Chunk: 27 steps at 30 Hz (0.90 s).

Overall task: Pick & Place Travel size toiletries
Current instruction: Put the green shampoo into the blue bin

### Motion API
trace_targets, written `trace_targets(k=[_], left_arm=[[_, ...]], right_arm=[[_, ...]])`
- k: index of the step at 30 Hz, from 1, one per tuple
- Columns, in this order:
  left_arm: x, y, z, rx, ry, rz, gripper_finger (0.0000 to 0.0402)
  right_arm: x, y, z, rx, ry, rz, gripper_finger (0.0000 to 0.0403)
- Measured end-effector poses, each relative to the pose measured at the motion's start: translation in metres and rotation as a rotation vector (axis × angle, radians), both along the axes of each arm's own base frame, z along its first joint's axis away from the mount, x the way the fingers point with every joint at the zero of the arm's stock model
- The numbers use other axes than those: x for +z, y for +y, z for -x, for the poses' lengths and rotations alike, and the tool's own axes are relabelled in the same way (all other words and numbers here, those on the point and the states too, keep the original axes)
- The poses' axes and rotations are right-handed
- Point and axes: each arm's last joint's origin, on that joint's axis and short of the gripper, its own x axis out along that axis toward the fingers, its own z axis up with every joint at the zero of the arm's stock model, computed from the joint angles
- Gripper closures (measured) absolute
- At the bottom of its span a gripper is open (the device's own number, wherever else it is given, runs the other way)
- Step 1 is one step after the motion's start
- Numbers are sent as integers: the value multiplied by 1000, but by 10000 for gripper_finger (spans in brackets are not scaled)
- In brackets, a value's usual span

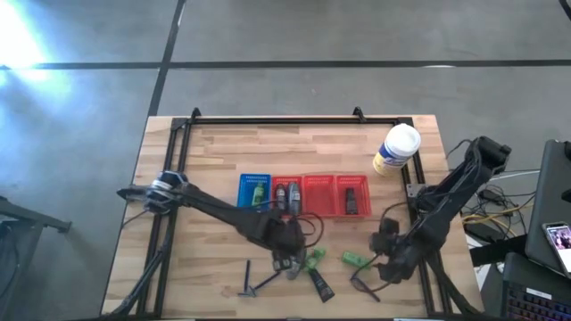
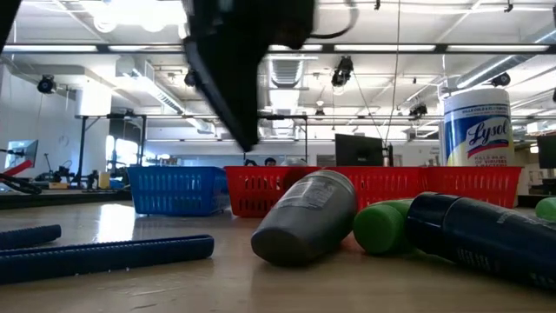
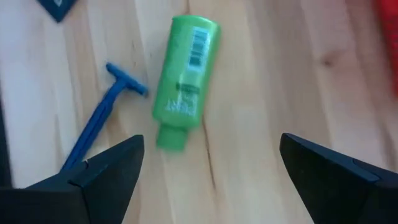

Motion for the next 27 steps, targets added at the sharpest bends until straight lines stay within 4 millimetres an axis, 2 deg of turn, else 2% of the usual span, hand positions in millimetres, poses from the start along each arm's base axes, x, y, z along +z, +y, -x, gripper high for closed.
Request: trace_targets(k=[6,11,18,23,27], left_arm=[[0,6,46,4,-24,21,193],[3,20,81,22,-111,57,193],[3,41,129,60,-181,28,193],[3,51,151,76,-217,33,193],[0,56,162,78,-232,40,193]], right_arm=[[-26,13,-19,-133,-2,81,31],[-47,19,-33,-205,69,15,39],[-49,15,-49,-360,81,2,79],[-39,9,-72,-246,-1,49,112],[-41,0,-76,-105,91,77,120]])
